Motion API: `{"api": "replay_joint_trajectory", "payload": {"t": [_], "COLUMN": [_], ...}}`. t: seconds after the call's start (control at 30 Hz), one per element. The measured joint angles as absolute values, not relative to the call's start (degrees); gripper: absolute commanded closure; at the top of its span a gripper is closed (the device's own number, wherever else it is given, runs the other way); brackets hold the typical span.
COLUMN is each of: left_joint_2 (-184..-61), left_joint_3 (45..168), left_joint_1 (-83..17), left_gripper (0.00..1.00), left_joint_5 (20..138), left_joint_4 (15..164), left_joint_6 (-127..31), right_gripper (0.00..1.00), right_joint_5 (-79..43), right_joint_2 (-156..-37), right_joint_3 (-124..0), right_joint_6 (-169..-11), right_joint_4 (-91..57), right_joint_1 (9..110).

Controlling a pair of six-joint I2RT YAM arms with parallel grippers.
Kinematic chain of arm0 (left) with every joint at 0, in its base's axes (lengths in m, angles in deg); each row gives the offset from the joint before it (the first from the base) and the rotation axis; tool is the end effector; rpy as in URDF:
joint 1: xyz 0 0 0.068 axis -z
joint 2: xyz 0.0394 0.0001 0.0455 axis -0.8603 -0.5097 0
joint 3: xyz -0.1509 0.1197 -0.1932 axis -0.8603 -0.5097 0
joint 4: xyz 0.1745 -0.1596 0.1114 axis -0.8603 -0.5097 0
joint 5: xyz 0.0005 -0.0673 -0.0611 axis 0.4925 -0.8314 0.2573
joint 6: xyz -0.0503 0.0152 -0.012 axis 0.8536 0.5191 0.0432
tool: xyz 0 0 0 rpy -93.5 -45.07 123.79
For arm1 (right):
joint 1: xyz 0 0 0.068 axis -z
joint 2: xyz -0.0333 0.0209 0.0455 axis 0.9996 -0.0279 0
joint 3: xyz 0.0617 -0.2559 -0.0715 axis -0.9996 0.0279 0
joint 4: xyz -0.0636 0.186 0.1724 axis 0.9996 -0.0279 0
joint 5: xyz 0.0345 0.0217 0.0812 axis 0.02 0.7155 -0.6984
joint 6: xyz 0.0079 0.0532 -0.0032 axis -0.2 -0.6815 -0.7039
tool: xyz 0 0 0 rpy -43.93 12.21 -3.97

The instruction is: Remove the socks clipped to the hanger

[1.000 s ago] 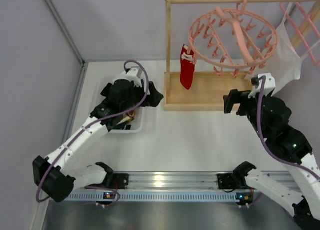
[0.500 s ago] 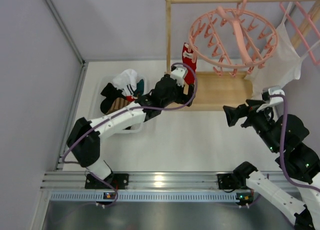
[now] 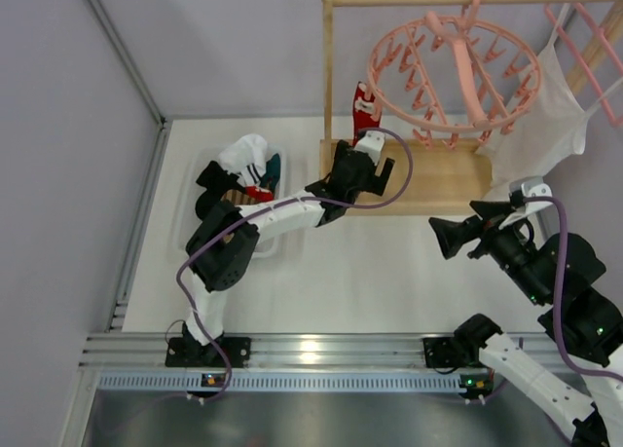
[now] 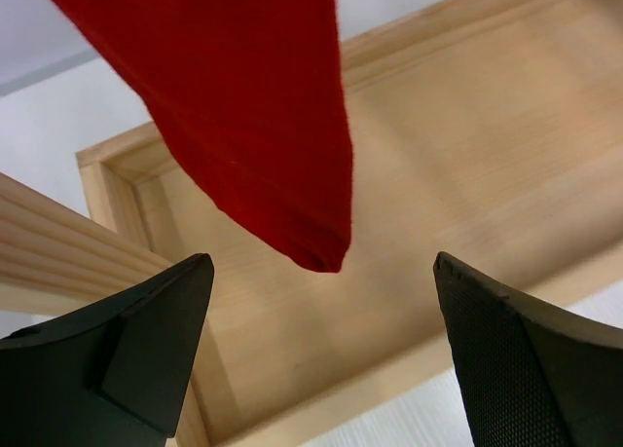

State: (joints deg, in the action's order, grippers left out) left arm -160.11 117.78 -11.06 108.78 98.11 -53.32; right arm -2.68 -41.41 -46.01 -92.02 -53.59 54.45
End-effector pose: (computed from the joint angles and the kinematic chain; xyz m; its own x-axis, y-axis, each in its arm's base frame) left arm 0.3203 -0.3398 0.2509 -0.2731 0.1425 -0.9514 0.4380 0.8989 0.0090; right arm 0.0532 0.0300 0.4083 -0.1149 0.1062 -0.9877 -0.4293 0.8913 0.1458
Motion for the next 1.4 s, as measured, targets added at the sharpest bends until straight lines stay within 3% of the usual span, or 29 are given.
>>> {"api": "replay_joint_trajectory", "payload": {"t": [0.13,0.57,0.6,0.63,0.67,0.77,1.03,1.4], "left_joint_2": [-163.8,-170.7,-170.8,-171.0,-171.0,-171.0,-169.9,-155.6], "left_joint_3": [119.4,123.9,123.9,123.9,123.8,123.7,118.9,106.0], "left_joint_1": [-11.1,-13.6,-13.7,-13.7,-13.7,-13.7,-12.5,-2.0], "left_gripper": [0.02,0.28,0.45,0.55,0.78,1.0,1.0,1.0], "left_joint_5": [113.7,116.6,116.5,116.4,116.1,116.0,119.8,130.9], "left_joint_4": [102.6,115.1,116.2,117.3,118.6,120.8,124.1,124.8], "left_joint_6": [-55.9,-62.3,-62.7,-63.0,-63.9,-64.4,-64.9,-64.9], "right_gripper": [0.0,0.01,0.01,0.0,0.01,0.0,0.0,0.01], "right_joint_5": [-5.7,-11.2,-11.6,-12.0,-12.4,-13.6,-14.9,-12.3], "right_joint_2": [-41.0,-40.2,-40.5,-40.7,-40.9,-41.1,-41.1,-38.9], "right_joint_3": [-45.7,-43.0,-43.0,-43.0,-43.0,-43.0,-43.0,-45.6], "right_joint_6": [-92.5,-92.7,-92.7,-92.7,-92.7,-92.8,-93.4,-94.3], "right_joint_4": [-53.2,-50.4,-50.3,-50.1,-49.9,-49.0,-47.6,-49.5], "right_joint_1": [54.4,54.4,54.4,54.4,54.4,54.4,54.4,54.4]}}
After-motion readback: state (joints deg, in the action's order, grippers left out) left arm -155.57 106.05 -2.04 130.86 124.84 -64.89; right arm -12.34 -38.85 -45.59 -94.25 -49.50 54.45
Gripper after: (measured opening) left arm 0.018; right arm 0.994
